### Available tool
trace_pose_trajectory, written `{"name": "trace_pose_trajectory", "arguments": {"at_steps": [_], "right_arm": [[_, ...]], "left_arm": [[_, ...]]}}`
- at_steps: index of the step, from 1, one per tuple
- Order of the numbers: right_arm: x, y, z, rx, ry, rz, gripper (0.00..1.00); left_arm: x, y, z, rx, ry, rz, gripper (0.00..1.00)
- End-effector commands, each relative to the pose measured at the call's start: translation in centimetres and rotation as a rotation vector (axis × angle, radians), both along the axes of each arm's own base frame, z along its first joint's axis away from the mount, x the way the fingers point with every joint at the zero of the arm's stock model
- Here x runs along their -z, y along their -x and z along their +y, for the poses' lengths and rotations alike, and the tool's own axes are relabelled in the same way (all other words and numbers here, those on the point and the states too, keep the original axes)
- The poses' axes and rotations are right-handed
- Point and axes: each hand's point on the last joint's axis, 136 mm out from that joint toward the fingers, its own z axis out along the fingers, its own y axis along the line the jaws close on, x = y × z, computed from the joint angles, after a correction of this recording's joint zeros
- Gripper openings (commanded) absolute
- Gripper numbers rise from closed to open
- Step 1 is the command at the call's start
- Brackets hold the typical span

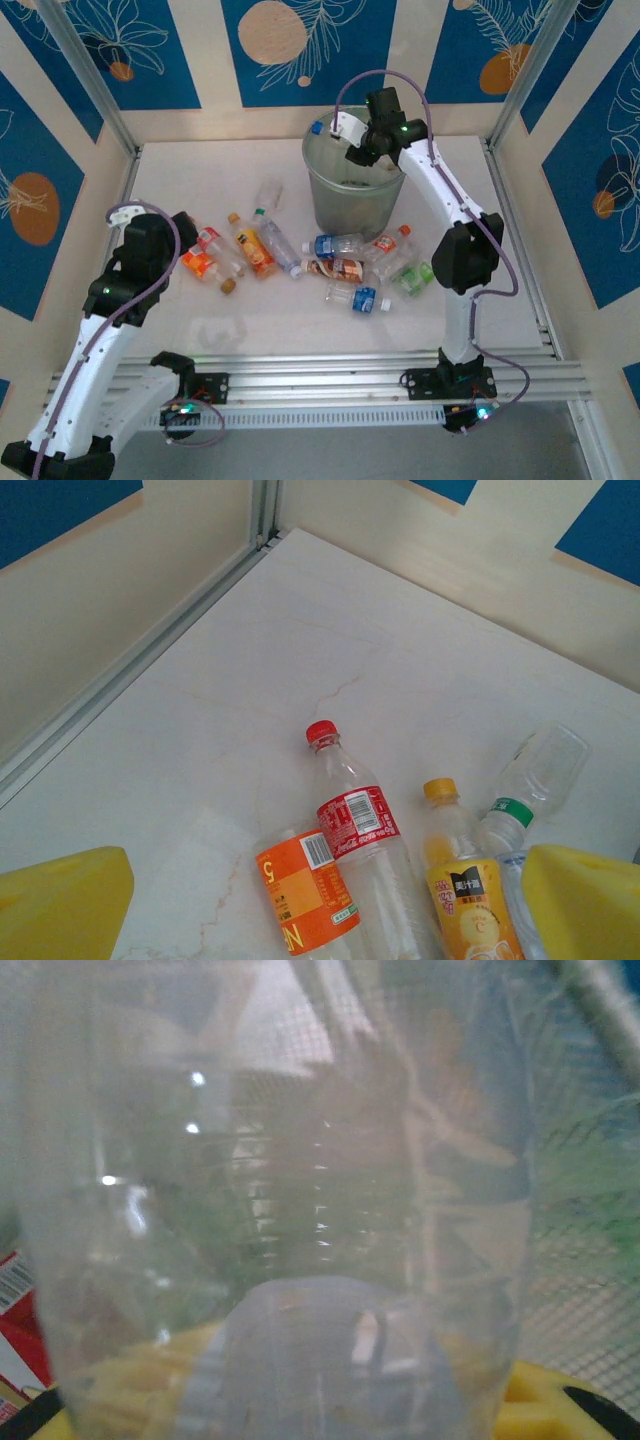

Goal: Put the plastic bottles in the bin

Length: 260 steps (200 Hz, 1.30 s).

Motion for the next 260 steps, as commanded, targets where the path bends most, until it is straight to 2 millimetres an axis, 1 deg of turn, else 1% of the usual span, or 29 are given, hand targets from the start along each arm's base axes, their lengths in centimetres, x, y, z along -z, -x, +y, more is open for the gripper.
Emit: {"name": "trace_pose_trajectory", "arguments": {"at_steps": [1,19,66,75,85,94,127,155,186,237,260], "right_arm": [[2.1,-0.2,-0.6,-0.003,0.078,0.021,0.37],[2.7,-0.2,-0.6,0.0,0.088,0.03,0.39],[3.7,-0.7,-0.6,0.006,0.122,0.034,0.49],[3.8,-0.9,-0.7,0.009,0.128,0.033,0.54],[3.9,-1.0,-0.7,0.014,0.128,0.032,0.63],[3.8,-1.0,-0.7,0.014,0.126,0.031,0.69],[3.6,-0.8,-0.6,0.019,0.121,0.035,0.78],[3.5,-0.8,-0.7,0.026,0.121,0.036,0.81],[3.1,-0.8,-0.8,0.035,0.118,0.025,0.81],[2.3,-0.6,-0.6,0.04,0.094,0.017,0.72],[1.4,-0.6,0.6,0.031,0.035,0.008,0.68]], "left_arm": [[-1.3,0.3,0.6,-0.018,-0.023,-0.015,1.0],[-1.4,0.2,0.7,-0.017,-0.024,-0.02,0.99],[-1.5,0.4,0.8,-0.02,-0.029,-0.018,1.0],[-1.6,0.4,0.8,-0.02,-0.03,-0.019,1.0],[-1.6,0.5,0.9,-0.023,-0.032,-0.019,1.0],[-1.7,0.6,0.9,-0.025,-0.034,-0.022,1.0],[-1.7,0.6,0.9,-0.023,-0.039,-0.02,0.99],[-1.6,0.4,0.8,-0.014,-0.043,-0.013,1.0],[-1.8,0.3,0.7,-0.007,-0.047,-0.01,1.0],[-1.7,0.3,0.7,-0.001,-0.053,-0.004,0.99],[-1.4,0.0,0.4,0.008,-0.051,0.005,0.99]]}}
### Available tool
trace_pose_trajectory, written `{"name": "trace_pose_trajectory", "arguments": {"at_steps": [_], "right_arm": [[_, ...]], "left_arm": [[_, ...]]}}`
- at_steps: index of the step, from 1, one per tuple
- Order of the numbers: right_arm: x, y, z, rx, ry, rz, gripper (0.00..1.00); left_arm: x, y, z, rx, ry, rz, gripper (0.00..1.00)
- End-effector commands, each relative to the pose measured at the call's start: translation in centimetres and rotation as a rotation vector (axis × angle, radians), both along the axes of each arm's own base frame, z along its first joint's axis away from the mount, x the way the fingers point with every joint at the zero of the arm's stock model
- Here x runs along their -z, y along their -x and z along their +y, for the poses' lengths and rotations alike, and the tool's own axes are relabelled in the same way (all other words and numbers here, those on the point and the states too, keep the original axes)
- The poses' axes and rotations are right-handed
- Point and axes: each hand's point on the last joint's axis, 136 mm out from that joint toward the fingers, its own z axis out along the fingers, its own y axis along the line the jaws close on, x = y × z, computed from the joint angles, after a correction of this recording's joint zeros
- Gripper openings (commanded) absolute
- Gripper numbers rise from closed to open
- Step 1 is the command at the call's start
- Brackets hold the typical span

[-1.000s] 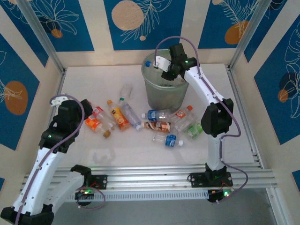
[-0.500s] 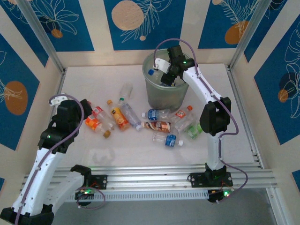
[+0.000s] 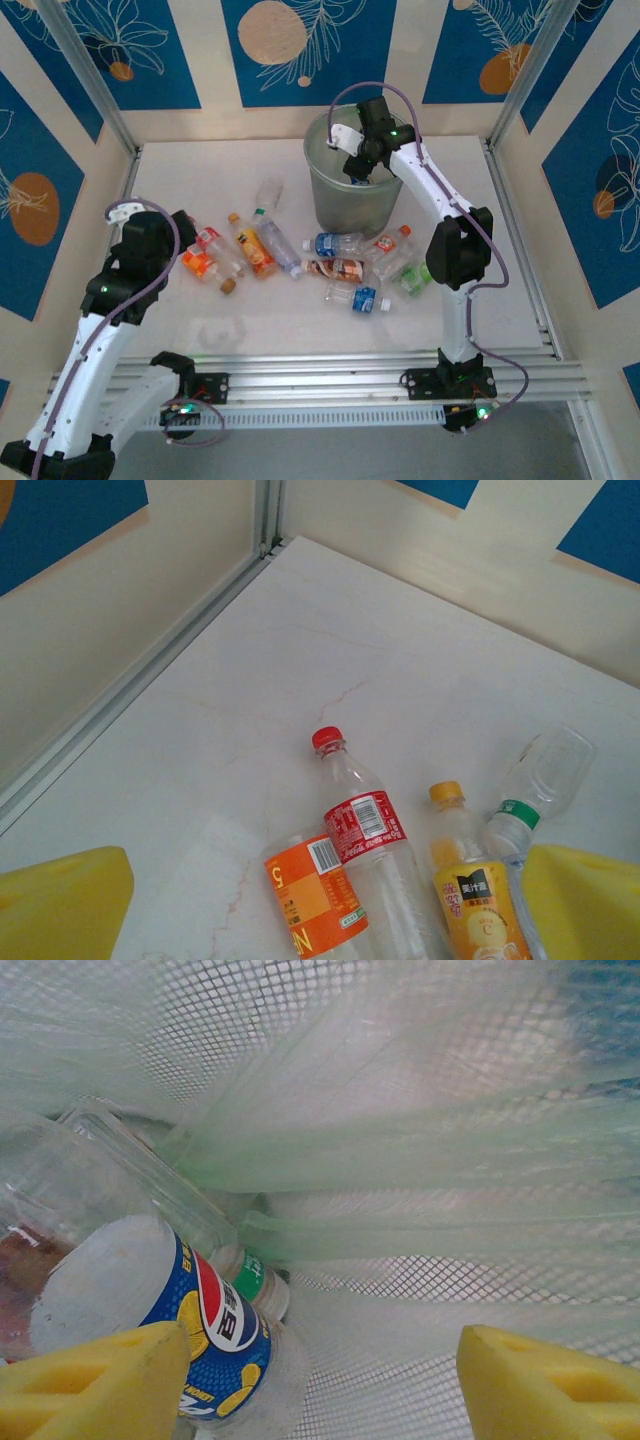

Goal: Put the plastic bottles in the bin

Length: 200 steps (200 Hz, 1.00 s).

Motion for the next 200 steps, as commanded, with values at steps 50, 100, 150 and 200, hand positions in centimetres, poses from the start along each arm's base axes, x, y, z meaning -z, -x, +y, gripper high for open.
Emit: {"name": "trace_pose_trajectory", "arguments": {"at_steps": [50,100,150,200], "right_arm": [[-1.7,0.6,4.6,-0.04,-0.177,0.016,0.59],[1.3,2.4,6.4,-0.09,-0.205,0.162,0.59],[4.9,3.7,5.5,-0.077,-0.178,0.31,0.58],[8.1,3.7,4.9,-0.051,-0.137,0.373,0.59]], "left_arm": [[-0.2,-0.7,-0.4,0.03,-0.007,0.013,1.0],[-0.7,-0.3,-0.1,0.025,-0.021,0.004,0.99],[-0.6,-0.6,-0.3,0.027,-0.015,0.002,1.0],[-0.5,-0.9,-0.5,0.034,-0.005,0.005,0.99]]}}
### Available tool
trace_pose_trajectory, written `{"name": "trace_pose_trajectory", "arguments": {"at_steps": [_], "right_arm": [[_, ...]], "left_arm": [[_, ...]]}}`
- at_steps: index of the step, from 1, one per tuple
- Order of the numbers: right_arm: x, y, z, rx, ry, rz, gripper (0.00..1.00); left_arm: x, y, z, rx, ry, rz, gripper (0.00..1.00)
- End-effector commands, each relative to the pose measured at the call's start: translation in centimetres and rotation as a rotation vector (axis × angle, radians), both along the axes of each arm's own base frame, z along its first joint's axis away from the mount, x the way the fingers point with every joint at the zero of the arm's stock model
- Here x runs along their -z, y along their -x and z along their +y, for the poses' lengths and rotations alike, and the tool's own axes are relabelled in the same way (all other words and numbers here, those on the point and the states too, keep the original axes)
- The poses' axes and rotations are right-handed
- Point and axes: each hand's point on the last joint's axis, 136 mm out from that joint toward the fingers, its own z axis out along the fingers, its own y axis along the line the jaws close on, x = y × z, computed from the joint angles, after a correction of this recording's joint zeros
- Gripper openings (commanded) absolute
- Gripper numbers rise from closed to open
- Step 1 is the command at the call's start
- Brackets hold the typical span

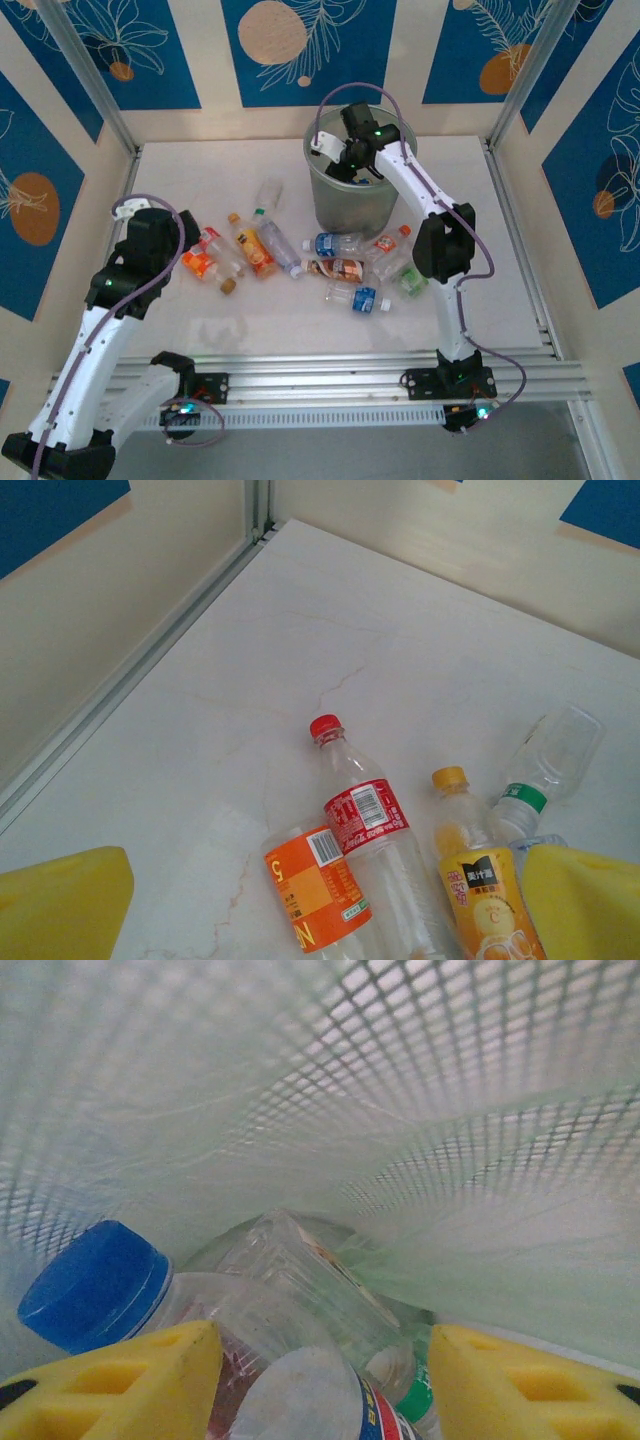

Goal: Put the plastic bottles in the bin

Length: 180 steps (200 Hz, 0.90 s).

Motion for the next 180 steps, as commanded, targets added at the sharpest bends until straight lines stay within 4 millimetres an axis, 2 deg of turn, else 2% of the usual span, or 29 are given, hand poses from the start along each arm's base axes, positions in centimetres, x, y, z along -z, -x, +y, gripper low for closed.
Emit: {"name": "trace_pose_trajectory", "arguments": {"at_steps": [1,18,36,85,97,142,154,161,180], "right_arm": [[5.1,1.4,-1.1,0.013,0.072,0.157,0.59],[4.3,1.1,-1.1,0.033,0.061,0.145,0.59],[2.1,0.7,-1.0,0.046,0.033,0.102,0.6],[-7.0,-0.3,-1.4,0.118,-0.049,-0.091,0.7],[-8.5,-0.4,-1.6,0.133,-0.053,-0.135,0.72],[-13.7,-0.9,-3.6,0.268,-0.088,-0.254,0.84],[-14.9,-0.8,-4.2,0.311,-0.105,-0.278,0.9],[-15.7,-0.6,-4.5,0.332,-0.117,-0.289,1.0],[-17.6,0.0,-5.4,0.401,-0.156,-0.312,0.99]], "left_arm": [[-1.3,-0.3,0.0,0.005,0.013,-0.032,1.0],[-1.4,-0.3,0.0,0.007,0.007,-0.03,1.0],[-1.4,-0.3,0.0,0.006,0.0,-0.027,1.0],[-0.5,-1.4,-1.2,0.058,0.023,0.01,1.0],[-0.2,-1.8,-1.7,0.075,0.028,0.022,1.0],[1.1,-3.8,-3.0,0.12,0.03,0.096,1.0],[1.6,-4.6,-3.2,0.124,0.026,0.12,1.0],[1.9,-5.1,-3.3,0.124,0.026,0.13,1.0],[3.0,-6.4,-3.3,0.118,0.036,0.169,0.99]]}}
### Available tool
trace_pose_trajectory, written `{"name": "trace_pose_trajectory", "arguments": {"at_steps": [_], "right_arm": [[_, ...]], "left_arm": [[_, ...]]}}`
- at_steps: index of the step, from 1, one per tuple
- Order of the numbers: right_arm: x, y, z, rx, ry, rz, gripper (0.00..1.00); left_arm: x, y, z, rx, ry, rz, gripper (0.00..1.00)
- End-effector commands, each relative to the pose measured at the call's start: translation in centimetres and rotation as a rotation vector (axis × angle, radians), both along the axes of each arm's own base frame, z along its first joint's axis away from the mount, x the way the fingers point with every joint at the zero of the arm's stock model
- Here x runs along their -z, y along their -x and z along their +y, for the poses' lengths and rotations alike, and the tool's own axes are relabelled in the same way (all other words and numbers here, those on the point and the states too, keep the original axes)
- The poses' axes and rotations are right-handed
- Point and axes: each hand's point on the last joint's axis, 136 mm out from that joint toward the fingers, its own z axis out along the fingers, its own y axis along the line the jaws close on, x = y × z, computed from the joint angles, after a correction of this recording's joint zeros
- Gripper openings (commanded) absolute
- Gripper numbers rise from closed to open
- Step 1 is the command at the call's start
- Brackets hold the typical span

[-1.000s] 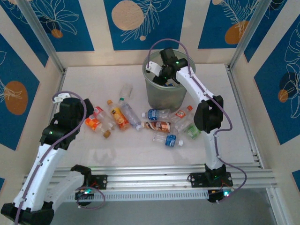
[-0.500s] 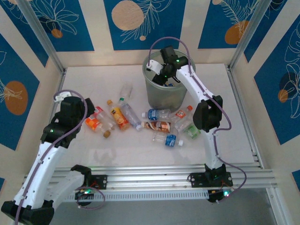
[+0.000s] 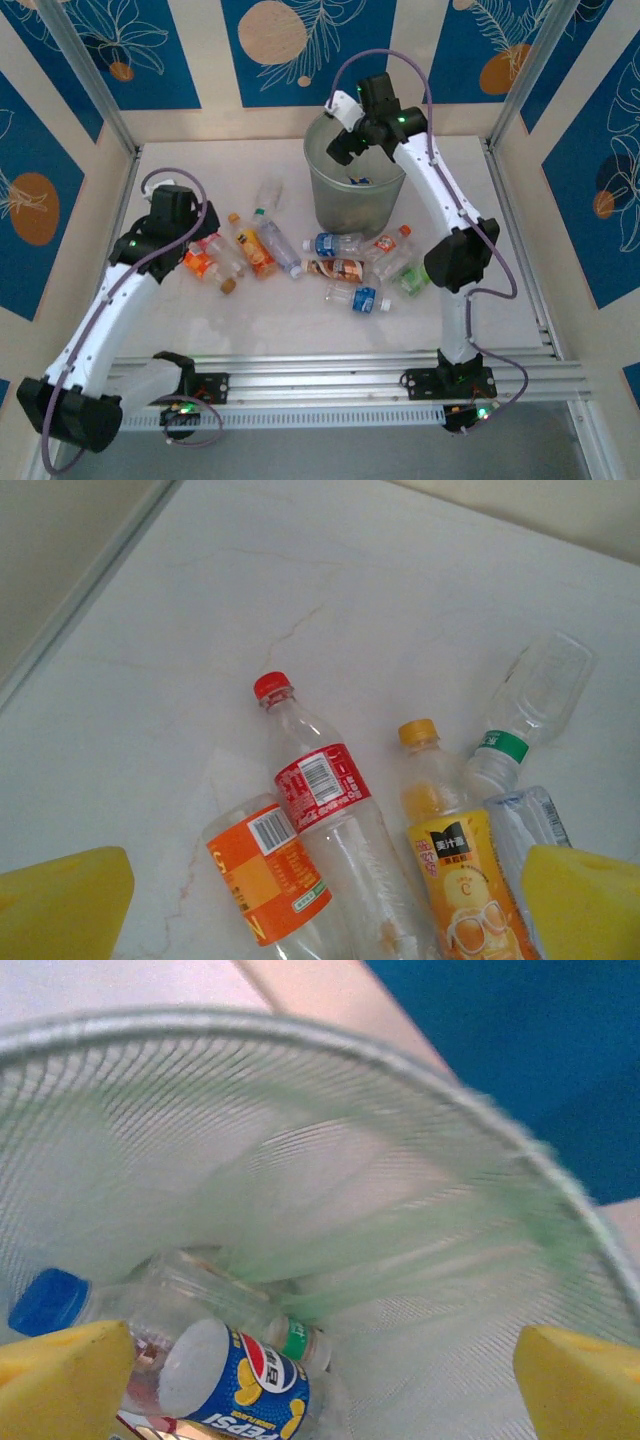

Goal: Put the plastic bottles in the bin

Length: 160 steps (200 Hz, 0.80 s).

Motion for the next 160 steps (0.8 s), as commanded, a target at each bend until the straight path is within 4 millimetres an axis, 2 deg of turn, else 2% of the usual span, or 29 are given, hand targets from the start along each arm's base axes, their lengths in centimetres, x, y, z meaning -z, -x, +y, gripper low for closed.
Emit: {"name": "trace_pose_trajectory", "arguments": {"at_steps": [1,30,58,100,160], "right_arm": [[-5.2,0.7,-1.8,0.12,-0.084,-0.093,0.99],[-7.6,1.8,-3.9,0.246,-0.151,-0.126,0.99],[-8.9,3.6,-5.7,0.357,-0.22,-0.133,0.99],[-8.8,6.5,-7.5,0.485,-0.271,-0.13,0.99],[-7.4,10.0,-8.2,0.576,-0.239,-0.139,0.99]], "left_arm": [[-0.3,-1.8,0.0,0.009,0.019,0.002,0.99],[1.8,-3.7,0.3,-0.003,0.093,0.06,0.99],[3.7,-5.4,1.7,-0.053,0.134,0.096,0.97],[6.9,-8.6,4.3,-0.113,0.269,0.133,0.92],[11.1,-11.7,6.7,-0.172,0.387,0.186,0.84]]}}
